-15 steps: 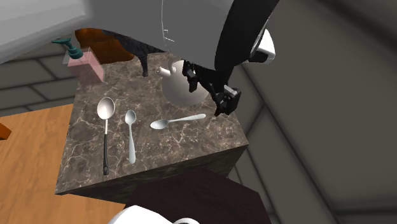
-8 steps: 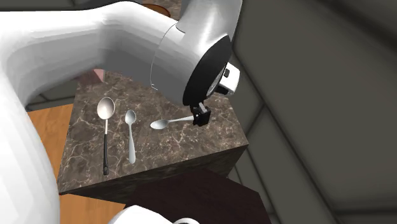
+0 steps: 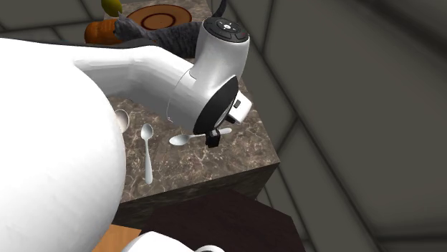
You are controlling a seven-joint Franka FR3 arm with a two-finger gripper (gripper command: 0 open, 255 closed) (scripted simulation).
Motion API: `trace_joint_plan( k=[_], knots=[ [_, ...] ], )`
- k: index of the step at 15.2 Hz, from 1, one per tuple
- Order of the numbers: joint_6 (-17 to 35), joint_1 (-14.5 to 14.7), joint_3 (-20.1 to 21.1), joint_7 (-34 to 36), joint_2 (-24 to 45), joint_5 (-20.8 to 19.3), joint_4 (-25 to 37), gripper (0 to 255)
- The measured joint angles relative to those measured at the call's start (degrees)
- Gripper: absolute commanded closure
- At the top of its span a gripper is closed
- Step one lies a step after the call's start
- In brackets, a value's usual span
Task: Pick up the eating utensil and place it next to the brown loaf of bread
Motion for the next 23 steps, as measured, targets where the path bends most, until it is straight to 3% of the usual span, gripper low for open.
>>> trace_joint_plan(
  k=[5, 10, 11, 23],
  knots=[
    [4.9, 0.5, 1.5, -0.5, 3.5, 1.6, -1.3, 0],
    [5.3, 0.5, 1.7, -0.4, 3.8, 1.8, -1.3, 0],
    [5.3, 0.5, 1.7, -0.4, 3.8, 1.8, -1.3, 255],
    [3.9, 0.5, 1.3, -0.1, 2.7, 1.3, -0.9, 255]
  ],
)
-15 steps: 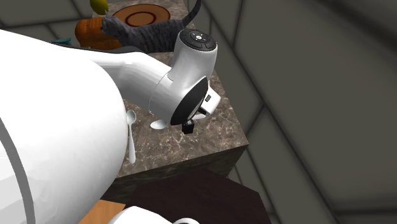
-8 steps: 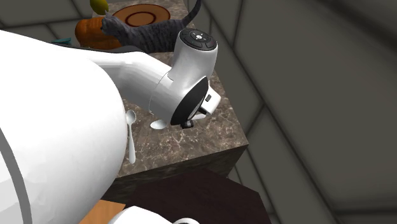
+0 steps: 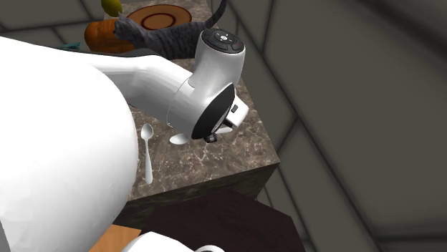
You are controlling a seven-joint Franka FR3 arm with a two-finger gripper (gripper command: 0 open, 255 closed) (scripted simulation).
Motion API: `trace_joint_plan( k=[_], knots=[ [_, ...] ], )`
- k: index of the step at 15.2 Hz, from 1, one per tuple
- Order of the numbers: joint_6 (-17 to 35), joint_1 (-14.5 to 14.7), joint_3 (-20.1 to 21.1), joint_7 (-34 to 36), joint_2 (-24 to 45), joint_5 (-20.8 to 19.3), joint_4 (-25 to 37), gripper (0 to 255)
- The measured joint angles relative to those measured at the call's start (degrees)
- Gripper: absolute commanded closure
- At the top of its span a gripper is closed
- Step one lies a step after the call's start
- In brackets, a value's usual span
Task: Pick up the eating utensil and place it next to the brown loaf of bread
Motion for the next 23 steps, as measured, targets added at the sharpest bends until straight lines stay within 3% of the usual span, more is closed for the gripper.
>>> trace_joint_plan(
  k=[23],
  knots=[
    [-21.2, -1.6, -5.1, 4.8, -10.4, -6.4, 11.2, 255]
  ],
)
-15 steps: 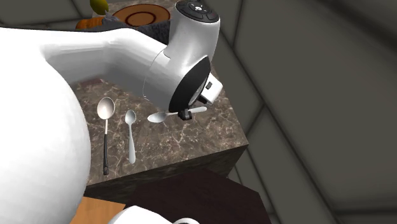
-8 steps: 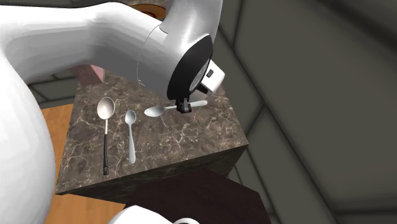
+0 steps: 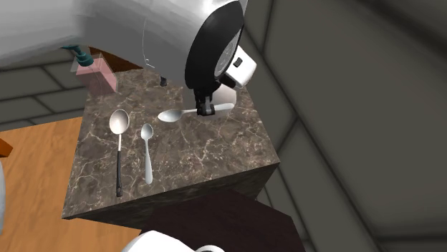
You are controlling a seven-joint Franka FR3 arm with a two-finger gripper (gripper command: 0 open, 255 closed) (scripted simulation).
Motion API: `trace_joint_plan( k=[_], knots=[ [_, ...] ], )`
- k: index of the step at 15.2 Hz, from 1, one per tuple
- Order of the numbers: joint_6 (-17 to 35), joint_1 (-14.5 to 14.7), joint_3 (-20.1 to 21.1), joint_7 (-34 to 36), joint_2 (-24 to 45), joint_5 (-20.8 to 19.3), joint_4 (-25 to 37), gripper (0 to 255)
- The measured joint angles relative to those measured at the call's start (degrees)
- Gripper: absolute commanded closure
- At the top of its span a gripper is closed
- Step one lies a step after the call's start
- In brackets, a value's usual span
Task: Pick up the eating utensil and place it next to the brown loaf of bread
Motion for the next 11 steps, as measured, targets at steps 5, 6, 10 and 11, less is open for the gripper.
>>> trace_joint_plan(
  k=[5, 6, 10, 11],
  knots=[
    [-3.8, -0.3, -1.0, 0.8, -0.8, -1.1, 3.1, 255],
    [-4.8, -0.3, -1.3, 1.0, -1.3, -1.3, 3.6, 255],
    [-7.9, -0.6, -2.0, 1.7, -1.4, -2.1, 6.7, 255],
    [-8.6, -0.7, -2.2, 1.8, -1.3, -2.3, 7.4, 255]
  ],
)
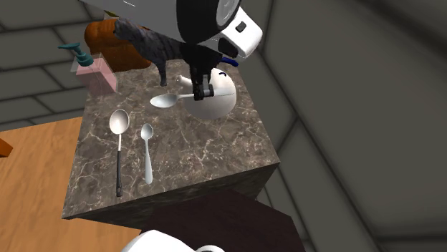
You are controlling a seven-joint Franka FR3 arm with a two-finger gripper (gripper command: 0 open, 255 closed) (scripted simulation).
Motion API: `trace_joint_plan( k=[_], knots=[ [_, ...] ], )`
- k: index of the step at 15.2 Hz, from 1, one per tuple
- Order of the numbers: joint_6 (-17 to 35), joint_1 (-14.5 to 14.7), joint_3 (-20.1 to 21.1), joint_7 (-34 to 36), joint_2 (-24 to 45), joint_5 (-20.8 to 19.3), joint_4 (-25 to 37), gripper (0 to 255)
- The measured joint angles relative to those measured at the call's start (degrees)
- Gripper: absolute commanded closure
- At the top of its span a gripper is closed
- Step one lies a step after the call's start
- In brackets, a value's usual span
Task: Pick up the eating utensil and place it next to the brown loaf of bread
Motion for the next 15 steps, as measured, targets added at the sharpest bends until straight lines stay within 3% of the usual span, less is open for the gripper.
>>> trace_joint_plan(
  k=[10, 15],
  knots=[
    [-6.9, -0.5, -1.5, 1.6, 0.3, -1.6, 7.4, 255],
    [-5.0, 0.1, 3.6, 6.6, 4.6, 0.0, 11.5, 255]
  ],
)
